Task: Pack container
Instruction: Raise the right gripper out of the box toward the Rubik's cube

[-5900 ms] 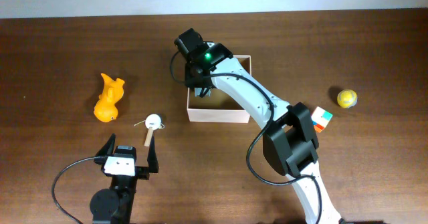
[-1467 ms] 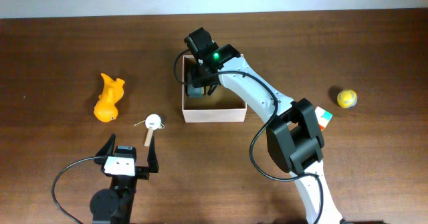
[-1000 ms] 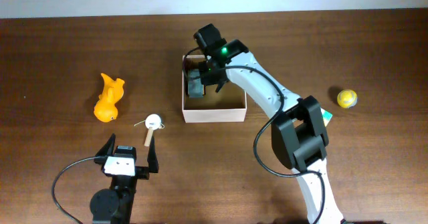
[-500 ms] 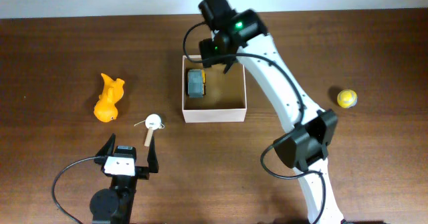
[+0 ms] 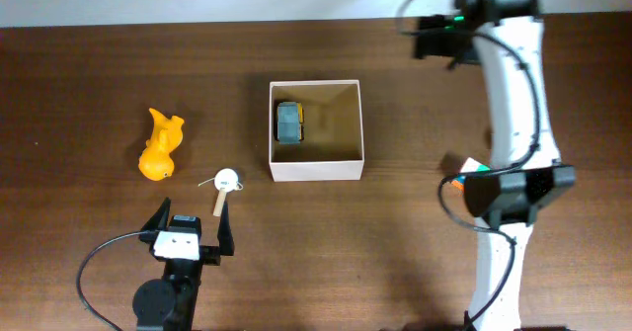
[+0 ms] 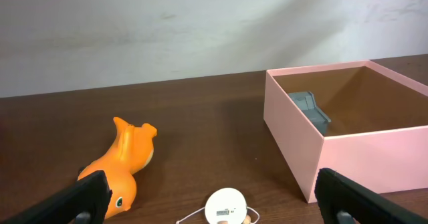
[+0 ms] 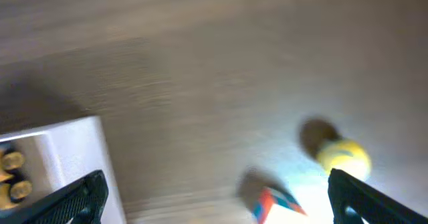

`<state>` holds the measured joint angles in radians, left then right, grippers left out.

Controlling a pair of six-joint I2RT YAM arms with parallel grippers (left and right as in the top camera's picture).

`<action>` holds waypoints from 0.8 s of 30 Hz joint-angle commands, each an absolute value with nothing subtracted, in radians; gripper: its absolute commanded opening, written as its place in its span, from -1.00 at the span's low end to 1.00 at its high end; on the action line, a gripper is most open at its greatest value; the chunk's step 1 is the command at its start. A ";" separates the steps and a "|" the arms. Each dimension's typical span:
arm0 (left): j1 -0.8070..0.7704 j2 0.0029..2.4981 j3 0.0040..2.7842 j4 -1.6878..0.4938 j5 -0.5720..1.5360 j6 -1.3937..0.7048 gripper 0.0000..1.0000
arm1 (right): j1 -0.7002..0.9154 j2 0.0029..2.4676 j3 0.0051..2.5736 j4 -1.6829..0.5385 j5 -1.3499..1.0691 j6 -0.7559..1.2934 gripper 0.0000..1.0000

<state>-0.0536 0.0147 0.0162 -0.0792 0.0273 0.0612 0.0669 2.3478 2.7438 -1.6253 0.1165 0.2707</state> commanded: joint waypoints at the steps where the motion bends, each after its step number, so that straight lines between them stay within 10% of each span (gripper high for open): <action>1: -0.049 0.006 0.009 -0.079 0.038 0.077 0.99 | -0.059 2.330 2.748 -1.699 0.134 0.319 0.98; 24: -0.049 0.006 0.009 -0.079 0.038 0.077 0.99 | -0.356 2.327 2.135 -1.570 0.035 0.234 0.97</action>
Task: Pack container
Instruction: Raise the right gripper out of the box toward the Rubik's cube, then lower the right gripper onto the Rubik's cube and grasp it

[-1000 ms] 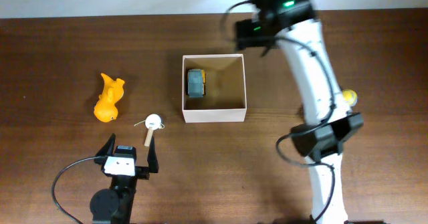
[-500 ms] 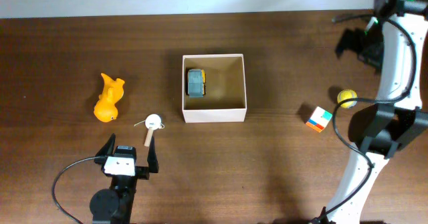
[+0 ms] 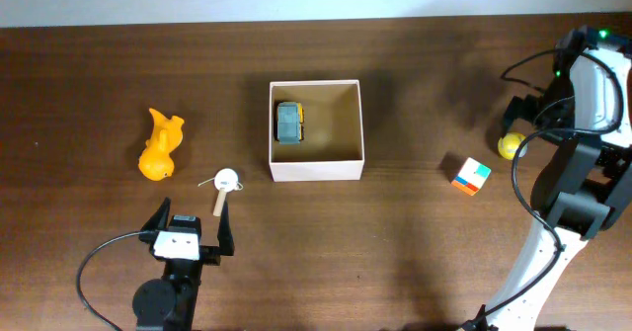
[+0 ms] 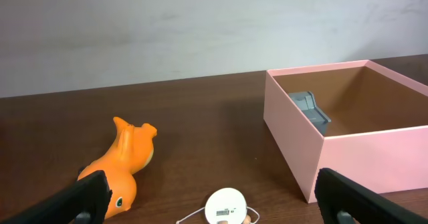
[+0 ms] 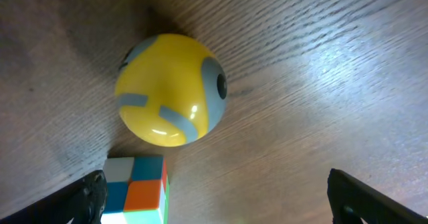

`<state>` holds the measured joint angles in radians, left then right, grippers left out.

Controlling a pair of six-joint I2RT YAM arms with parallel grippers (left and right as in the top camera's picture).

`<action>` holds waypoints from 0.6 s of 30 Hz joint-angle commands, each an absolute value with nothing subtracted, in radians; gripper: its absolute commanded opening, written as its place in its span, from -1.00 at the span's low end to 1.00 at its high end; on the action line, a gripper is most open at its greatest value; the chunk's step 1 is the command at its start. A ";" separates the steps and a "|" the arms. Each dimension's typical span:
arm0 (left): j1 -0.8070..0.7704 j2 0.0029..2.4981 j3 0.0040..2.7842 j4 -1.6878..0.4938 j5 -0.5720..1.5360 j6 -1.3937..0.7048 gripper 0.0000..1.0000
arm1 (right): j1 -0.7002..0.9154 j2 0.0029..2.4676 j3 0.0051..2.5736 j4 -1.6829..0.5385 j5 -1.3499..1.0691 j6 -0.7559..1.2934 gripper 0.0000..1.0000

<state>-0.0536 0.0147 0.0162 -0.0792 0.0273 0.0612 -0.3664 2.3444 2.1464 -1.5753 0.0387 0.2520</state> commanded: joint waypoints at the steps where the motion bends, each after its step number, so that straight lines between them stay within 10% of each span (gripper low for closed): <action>1: -0.049 0.006 0.009 -0.079 0.038 0.077 0.98 | -0.351 2.327 2.135 -1.570 0.035 0.226 0.96; 18: -0.049 0.006 0.009 -0.079 0.038 0.077 0.99 | -0.107 2.315 2.135 -1.627 0.068 0.359 0.96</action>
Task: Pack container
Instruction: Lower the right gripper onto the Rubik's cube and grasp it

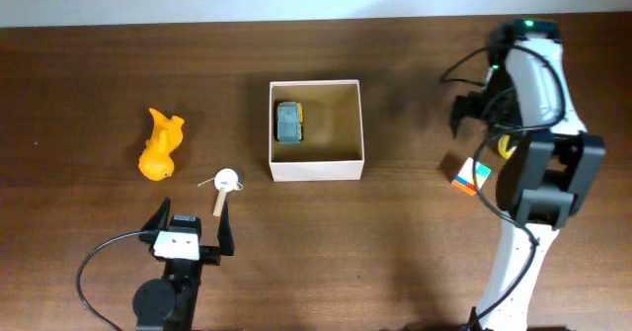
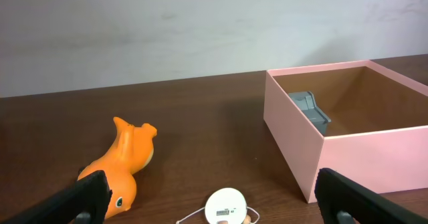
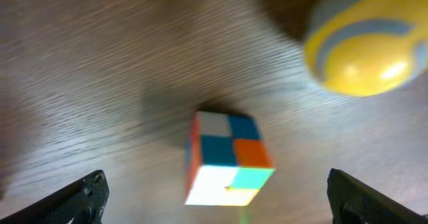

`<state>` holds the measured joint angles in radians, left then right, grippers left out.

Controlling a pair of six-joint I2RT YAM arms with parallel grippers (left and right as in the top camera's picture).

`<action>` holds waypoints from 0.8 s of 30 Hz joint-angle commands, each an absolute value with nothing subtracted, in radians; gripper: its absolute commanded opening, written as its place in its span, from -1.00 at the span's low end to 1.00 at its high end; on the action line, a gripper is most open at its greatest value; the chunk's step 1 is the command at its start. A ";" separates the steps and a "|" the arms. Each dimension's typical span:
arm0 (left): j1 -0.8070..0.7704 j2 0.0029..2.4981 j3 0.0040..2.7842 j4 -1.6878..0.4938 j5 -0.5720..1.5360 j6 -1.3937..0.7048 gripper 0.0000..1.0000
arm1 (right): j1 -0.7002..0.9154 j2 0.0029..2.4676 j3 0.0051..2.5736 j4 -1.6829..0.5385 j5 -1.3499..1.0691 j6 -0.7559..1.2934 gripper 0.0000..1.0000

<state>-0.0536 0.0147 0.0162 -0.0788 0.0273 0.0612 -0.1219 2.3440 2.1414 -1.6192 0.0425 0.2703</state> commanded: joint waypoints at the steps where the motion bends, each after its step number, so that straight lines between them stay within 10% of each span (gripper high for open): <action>1: -0.049 0.006 0.009 -0.079 0.038 0.077 0.98 | -0.102 2.315 2.135 -1.631 0.068 0.381 0.96; 24: -0.049 0.006 0.009 -0.079 0.038 0.077 0.99 | -0.086 2.315 1.872 -1.539 0.064 0.488 0.97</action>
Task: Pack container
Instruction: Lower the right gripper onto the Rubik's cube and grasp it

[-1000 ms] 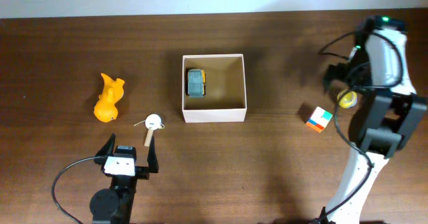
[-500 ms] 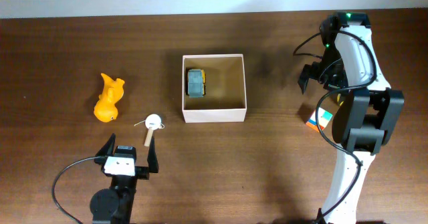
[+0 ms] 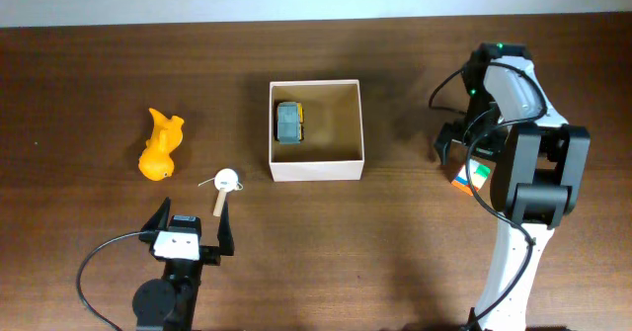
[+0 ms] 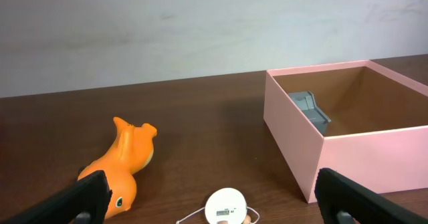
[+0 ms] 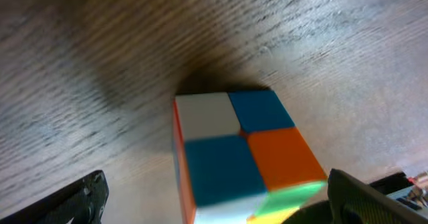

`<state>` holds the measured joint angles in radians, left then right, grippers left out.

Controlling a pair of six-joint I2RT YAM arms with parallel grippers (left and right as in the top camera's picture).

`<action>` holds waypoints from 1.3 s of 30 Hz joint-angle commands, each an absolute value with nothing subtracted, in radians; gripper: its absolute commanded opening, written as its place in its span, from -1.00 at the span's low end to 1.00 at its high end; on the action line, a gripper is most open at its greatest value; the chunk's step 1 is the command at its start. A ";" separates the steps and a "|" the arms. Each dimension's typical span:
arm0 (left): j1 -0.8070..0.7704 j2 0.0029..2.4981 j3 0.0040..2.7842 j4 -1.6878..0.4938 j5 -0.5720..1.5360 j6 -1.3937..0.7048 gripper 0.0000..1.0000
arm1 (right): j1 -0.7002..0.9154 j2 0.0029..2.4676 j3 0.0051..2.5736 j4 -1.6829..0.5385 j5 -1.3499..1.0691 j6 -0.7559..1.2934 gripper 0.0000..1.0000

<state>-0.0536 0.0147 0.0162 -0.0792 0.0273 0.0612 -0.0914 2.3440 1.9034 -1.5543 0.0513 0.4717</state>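
The white open box (image 3: 316, 169) stands mid-table and shows pink in the left wrist view (image 4: 348, 150); a grey toy car (image 3: 288, 122) lies inside it. A multicoloured cube (image 3: 471, 177) lies on the table to the box's right. My right gripper (image 3: 462, 155) hangs open low over it, and in the right wrist view the cube (image 5: 241, 154) sits between the open right gripper's (image 5: 227, 207) fingers, untouched. My left gripper (image 3: 189, 228) rests open at the front left.
An orange animal toy (image 3: 160, 145) lies left of the box. A white disc on a wooden stick (image 3: 227, 181) lies just ahead of the left gripper, and the disc (image 4: 226, 206) shows between its fingers. The right arm's white links (image 3: 518, 203) cross the table's right side.
My right gripper has shifted left and lower, from beside the yellow ball to right over the cube, which now fills the lower wrist view. The ball has left that view. The left arm is unchanged.
My right gripper was first at the far right back of the table, open. Then it was at the right edge over a yellow ball. Then it stood between ball and cube, and now sits open astride the cube. The left gripper stayed open throughout.
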 commanded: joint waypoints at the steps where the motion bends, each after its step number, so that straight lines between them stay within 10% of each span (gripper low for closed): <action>1: -0.049 0.006 0.009 -0.079 0.038 0.077 0.99 | -0.086 2.315 1.860 -1.527 0.064 0.488 0.97; 9: -0.049 0.006 0.009 -0.079 0.038 0.077 0.99 | -0.085 2.315 1.832 -1.481 0.059 0.487 0.87; 15: -0.049 0.006 0.009 -0.079 0.038 0.077 0.98 | -0.085 2.315 1.832 -1.446 0.052 0.484 0.36; 39: -0.049 0.006 0.009 -0.079 0.038 0.077 0.99 | -0.085 2.195 1.834 -1.330 0.020 0.094 0.71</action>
<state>-0.0536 0.0147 0.0162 -0.0792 0.0273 0.0612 -0.0914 2.3150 1.8370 -1.3193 -0.0357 0.1566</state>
